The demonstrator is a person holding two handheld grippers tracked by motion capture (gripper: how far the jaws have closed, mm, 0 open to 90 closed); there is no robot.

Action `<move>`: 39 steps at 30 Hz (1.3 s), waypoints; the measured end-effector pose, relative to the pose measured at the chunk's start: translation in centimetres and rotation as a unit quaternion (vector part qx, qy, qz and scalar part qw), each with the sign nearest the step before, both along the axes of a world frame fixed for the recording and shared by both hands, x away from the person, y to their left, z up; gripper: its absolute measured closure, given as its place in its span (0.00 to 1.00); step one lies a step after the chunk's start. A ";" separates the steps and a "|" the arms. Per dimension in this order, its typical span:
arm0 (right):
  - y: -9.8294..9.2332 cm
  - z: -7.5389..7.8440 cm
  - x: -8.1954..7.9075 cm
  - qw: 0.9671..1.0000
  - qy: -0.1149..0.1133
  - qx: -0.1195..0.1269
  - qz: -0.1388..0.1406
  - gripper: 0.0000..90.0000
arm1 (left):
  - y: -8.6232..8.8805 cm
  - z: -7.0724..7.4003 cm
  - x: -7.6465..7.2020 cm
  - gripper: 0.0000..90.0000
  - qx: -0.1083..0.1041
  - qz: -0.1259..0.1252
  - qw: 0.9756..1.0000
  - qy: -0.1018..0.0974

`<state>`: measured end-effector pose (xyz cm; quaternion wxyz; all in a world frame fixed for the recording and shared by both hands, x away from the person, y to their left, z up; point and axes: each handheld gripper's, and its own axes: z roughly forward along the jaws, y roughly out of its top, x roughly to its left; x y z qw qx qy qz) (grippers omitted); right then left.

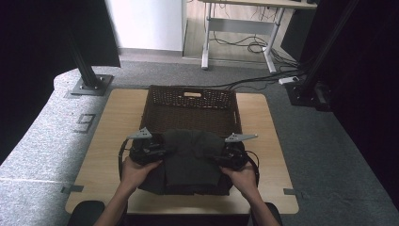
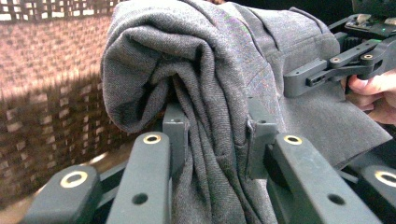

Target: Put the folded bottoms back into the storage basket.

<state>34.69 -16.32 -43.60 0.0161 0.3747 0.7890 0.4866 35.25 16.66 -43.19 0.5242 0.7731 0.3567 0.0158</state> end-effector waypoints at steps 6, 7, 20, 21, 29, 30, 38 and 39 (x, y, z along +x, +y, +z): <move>-0.3 2.7 0.6 1.000 -0.020 0.005 0.000 0.82 | -0.1 2.5 0.7 0.76 -0.004 -0.001 1.000 -0.014; -0.3 3.0 0.7 1.000 -0.021 0.006 0.000 0.82 | -0.1 3.1 1.0 0.76 -0.006 -0.002 1.000 -0.017; -0.2 7.2 3.1 0.999 -0.049 0.006 0.002 0.82 | 0.2 7.4 3.3 0.76 -0.016 0.000 0.999 -0.035; -0.2 7.6 3.4 0.999 -0.053 0.006 0.003 0.82 | 0.2 7.7 3.6 0.76 -0.018 0.001 0.999 -0.036; 0.2 9.7 5.5 0.997 -0.075 0.002 -0.002 0.82 | 0.4 9.8 5.5 0.76 -0.029 0.005 0.998 -0.046; 0.2 9.7 5.5 0.997 -0.075 0.002 -0.002 0.82 | 0.4 9.8 5.5 0.76 -0.029 0.005 0.998 -0.046; 0.4 10.5 8.2 0.996 -0.084 -0.003 -0.007 0.82 | 0.4 10.5 8.4 0.76 -0.030 0.009 0.998 -0.046; 0.5 10.6 8.5 0.996 -0.085 -0.005 -0.008 0.82 | 0.4 10.5 8.7 0.76 -0.031 0.009 0.998 -0.047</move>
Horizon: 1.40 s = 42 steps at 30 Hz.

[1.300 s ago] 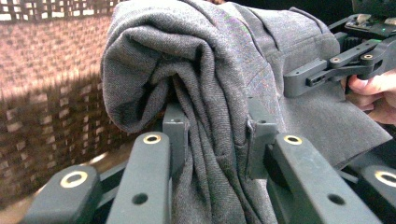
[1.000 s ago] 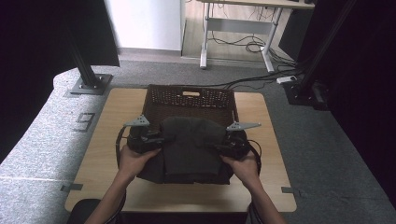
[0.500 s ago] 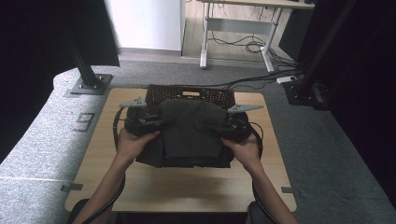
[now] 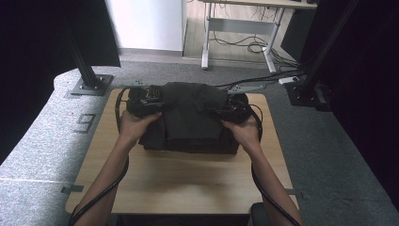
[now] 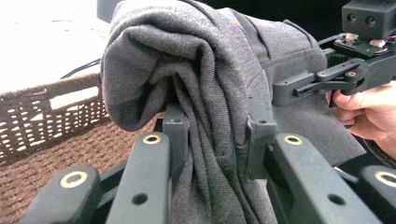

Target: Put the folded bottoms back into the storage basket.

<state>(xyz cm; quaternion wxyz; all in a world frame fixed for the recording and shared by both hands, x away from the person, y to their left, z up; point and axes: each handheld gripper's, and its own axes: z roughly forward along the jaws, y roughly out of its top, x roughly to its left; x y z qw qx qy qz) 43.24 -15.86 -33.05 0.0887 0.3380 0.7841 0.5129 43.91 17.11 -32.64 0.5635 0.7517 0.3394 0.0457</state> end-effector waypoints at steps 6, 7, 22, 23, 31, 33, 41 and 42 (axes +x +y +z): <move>0.3 0.1 1.8 1.000 -0.008 -0.007 -0.006 0.82 | 0.1 -0.2 1.9 0.76 -0.003 0.003 1.000 0.000; 0.3 0.1 2.0 1.000 -0.009 -0.009 -0.007 0.82 | 0.1 -0.3 2.3 0.76 -0.005 0.003 1.000 0.000; 0.8 -1.0 6.6 0.999 -0.009 -0.029 -0.029 0.82 | -0.1 -2.1 7.3 0.76 -0.006 0.010 1.000 0.012; 0.9 -1.1 6.9 0.999 -0.008 -0.029 -0.031 0.82 | -0.1 -2.2 7.7 0.76 -0.004 0.011 1.000 0.013; 1.3 -3.1 9.0 0.999 0.010 -0.036 -0.034 0.82 | 0.3 -4.6 9.5 0.76 0.002 0.017 0.999 0.033; 1.4 -3.5 9.2 0.999 0.014 -0.037 -0.033 0.82 | 0.4 -5.0 9.6 0.76 0.005 0.017 0.999 0.037; 2.7 -6.9 9.7 0.997 0.061 -0.026 -0.029 0.82 | 1.2 -6.6 9.8 0.76 0.045 0.028 0.996 0.066; 2.8 -7.2 9.9 0.997 0.065 -0.028 -0.030 0.82 | 1.1 -7.0 10.0 0.76 0.054 0.031 0.996 0.071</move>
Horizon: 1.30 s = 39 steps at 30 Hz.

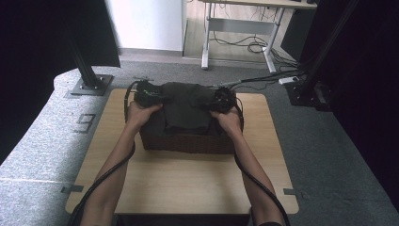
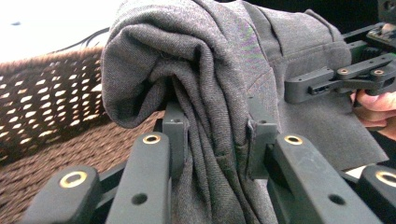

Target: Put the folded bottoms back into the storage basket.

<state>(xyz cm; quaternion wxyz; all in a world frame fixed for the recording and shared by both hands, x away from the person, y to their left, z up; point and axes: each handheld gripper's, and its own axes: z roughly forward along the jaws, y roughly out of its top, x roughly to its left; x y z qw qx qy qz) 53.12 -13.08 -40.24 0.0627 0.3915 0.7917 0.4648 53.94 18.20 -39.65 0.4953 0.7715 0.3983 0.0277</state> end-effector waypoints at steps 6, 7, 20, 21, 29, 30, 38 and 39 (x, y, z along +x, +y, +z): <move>-1.0 -1.6 0.7 1.000 0.026 -0.004 -0.016 0.84 | -1.3 -1.6 1.2 0.76 0.000 -0.004 1.000 0.012; -1.3 -1.7 0.7 0.999 0.028 -0.005 -0.020 0.85 | -1.7 -2.0 1.5 0.76 -0.001 -0.007 1.000 0.015; -1.9 -3.3 1.6 0.998 0.042 -0.042 -0.036 0.84 | -2.9 -3.5 2.4 0.75 0.042 0.011 0.998 0.040; -1.5 -3.3 1.8 0.998 0.043 -0.042 -0.033 0.83 | -2.9 -3.5 2.4 0.74 0.042 0.011 0.998 0.040; -1.3 -3.9 3.2 0.986 0.041 -0.119 -0.107 0.34 | -2.3 -1.9 2.3 0.43 0.178 0.104 0.978 0.016; -2.3 -3.5 3.3 0.986 0.031 -0.115 -0.118 0.31 | -1.7 -1.5 2.2 0.43 0.179 0.104 0.978 0.013; -4.3 -2.2 2.5 0.987 0.007 -0.106 -0.121 0.31 | 0.0 -1.2 1.5 0.38 0.171 0.104 0.980 0.002; -4.5 -2.2 2.4 0.987 0.006 -0.104 -0.121 0.31 | 0.2 -1.3 1.4 0.38 0.167 0.105 0.980 0.001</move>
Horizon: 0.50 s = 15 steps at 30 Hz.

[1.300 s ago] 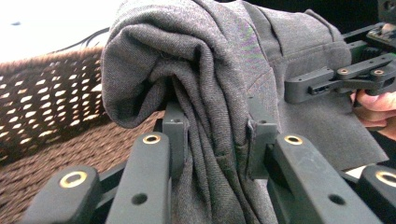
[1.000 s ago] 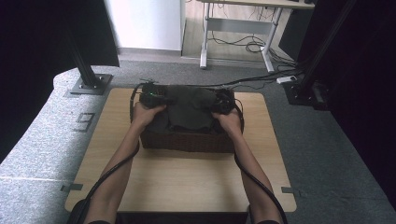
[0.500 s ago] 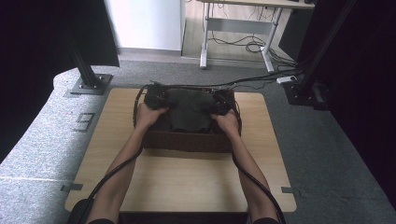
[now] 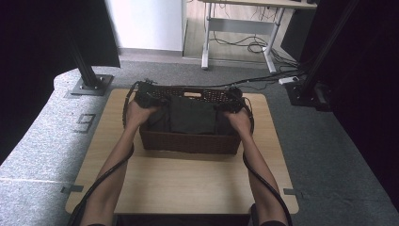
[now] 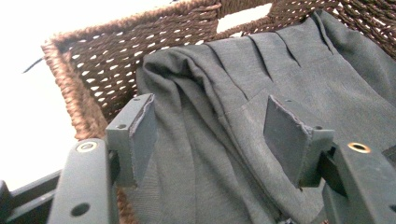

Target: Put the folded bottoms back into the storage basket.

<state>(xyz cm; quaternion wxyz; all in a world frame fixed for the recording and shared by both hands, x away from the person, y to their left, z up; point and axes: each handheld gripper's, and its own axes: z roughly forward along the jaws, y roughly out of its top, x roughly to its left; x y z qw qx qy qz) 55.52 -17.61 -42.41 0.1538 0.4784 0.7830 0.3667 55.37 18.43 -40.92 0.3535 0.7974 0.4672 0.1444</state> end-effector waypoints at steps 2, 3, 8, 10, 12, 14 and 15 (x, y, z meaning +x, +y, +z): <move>-0.3 0.0 -0.2 1.000 -0.004 0.002 0.004 0.31 | 0.6 0.0 -0.2 0.39 -0.004 0.003 1.000 -0.004; -0.5 0.0 -0.4 1.000 -0.006 0.002 0.004 0.31 | 0.8 0.0 -0.3 0.39 -0.002 0.002 1.000 -0.005; -1.1 0.3 -1.0 1.000 -0.019 0.003 0.003 0.31 | 1.7 0.0 -1.0 0.40 0.006 0.005 1.000 -0.015; -1.4 0.4 -1.2 1.000 -0.022 0.003 0.004 0.31 | 2.1 0.0 -1.2 0.40 0.005 0.009 1.000 -0.019; -1.6 0.6 -1.5 1.000 -0.025 0.000 0.002 0.31 | 2.3 0.0 -1.3 0.40 0.011 0.012 1.000 -0.021; -1.9 0.7 -1.8 0.999 -0.033 -0.009 -0.003 0.33 | 3.0 -0.3 -1.6 0.42 0.018 0.021 0.999 -0.023; -2.1 0.7 -1.9 0.999 -0.036 -0.011 -0.005 0.33 | 3.2 -0.4 -1.7 0.42 0.016 0.024 0.999 -0.023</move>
